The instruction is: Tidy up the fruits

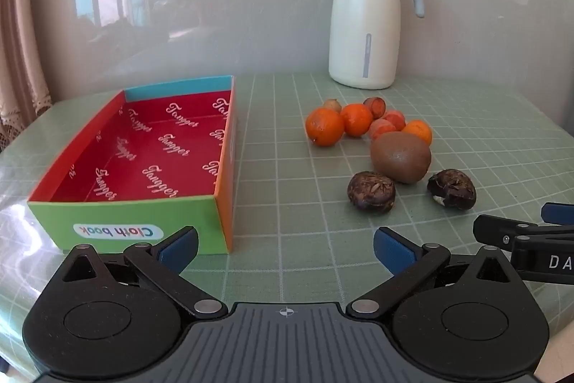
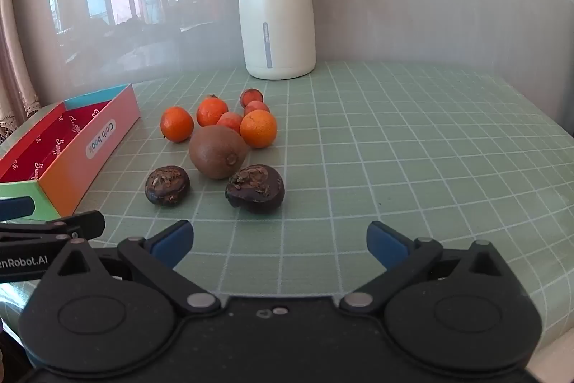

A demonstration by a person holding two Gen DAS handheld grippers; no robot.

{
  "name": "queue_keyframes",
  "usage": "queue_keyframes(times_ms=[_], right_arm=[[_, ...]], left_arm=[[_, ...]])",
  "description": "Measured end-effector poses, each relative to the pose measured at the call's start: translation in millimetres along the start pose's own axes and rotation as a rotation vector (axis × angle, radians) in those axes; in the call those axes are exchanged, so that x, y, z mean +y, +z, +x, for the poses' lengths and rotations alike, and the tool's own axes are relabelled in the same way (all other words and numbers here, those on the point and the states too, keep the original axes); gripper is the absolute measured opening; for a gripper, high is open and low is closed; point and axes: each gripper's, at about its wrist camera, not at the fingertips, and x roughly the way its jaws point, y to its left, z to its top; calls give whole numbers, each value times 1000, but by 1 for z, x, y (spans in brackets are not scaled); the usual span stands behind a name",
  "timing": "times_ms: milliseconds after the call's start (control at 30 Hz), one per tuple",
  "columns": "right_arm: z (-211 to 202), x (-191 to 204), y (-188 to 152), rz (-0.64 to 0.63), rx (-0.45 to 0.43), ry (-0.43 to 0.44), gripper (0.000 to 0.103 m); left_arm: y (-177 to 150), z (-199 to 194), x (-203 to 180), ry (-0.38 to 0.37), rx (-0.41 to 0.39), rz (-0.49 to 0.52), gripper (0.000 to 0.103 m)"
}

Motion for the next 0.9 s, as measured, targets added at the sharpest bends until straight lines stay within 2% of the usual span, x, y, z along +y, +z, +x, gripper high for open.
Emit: queue_keyframes(times_ms=[133, 167, 300, 367, 900], right_arm=[[0, 1, 0, 2, 1, 0, 103], [-2, 1, 1, 1, 1, 0, 103], [0, -2, 2, 3, 0, 7, 103], [-2, -4, 1, 4, -3, 11, 103], [-1, 0, 0, -1, -1, 8, 103]], left_arm=[[2, -2, -14, 41, -34, 61, 103], [-4, -5, -9, 17, -31, 15, 103], [-7, -10, -22, 35, -40, 44, 103], [-4, 0, 2, -2, -11, -14, 103], [-2, -1, 2, 4, -13, -23, 103]])
